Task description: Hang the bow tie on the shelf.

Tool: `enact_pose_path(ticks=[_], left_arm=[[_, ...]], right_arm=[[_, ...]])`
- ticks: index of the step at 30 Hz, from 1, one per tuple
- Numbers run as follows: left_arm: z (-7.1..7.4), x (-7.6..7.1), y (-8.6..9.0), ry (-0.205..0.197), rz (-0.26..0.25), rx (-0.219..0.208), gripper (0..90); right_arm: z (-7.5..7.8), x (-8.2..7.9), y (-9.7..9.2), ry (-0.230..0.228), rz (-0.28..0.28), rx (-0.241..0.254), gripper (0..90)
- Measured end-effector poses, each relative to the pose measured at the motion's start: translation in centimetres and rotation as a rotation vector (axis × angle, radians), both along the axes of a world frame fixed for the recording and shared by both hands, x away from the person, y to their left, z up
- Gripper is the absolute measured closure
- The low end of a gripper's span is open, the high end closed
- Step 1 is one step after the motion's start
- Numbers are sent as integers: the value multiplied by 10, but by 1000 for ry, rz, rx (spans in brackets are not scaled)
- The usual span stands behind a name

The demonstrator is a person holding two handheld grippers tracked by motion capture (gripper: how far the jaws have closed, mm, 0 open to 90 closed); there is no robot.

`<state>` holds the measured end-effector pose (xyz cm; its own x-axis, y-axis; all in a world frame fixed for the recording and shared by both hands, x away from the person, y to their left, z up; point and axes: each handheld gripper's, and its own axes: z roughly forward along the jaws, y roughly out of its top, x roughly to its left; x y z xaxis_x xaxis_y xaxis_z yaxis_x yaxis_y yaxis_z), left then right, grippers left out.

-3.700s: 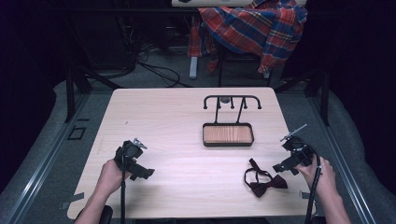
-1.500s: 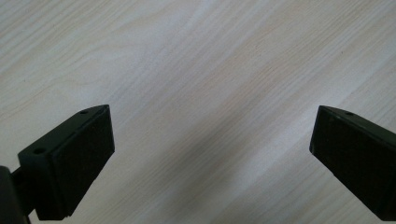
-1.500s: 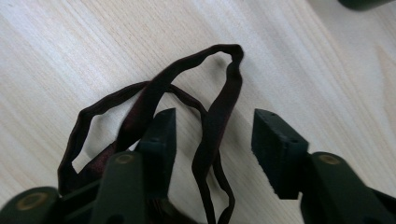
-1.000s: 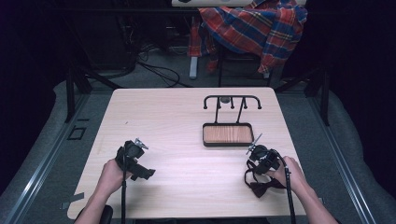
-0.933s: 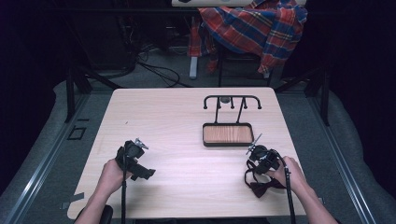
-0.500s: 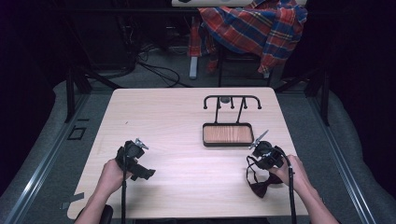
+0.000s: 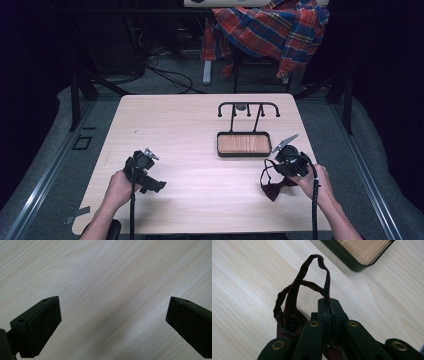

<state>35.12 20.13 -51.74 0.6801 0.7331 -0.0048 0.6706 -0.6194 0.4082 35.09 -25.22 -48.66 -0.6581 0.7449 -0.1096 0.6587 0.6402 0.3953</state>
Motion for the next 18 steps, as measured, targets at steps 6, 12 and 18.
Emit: enact_pose_path(ticks=[6, 12, 18], left_arm=[[0, 0, 0, -3, -2, -1, 1], [0, -1, 0, 0, -5, 1, 0], [0, -1, -1, -3, -17, 0, 1]], right_arm=[[6, -2, 2, -31, 5, 8, 895], [12, -2, -3, -62, -24, 25, 895], [19, 0, -7, -96, -54, 48, 895]])
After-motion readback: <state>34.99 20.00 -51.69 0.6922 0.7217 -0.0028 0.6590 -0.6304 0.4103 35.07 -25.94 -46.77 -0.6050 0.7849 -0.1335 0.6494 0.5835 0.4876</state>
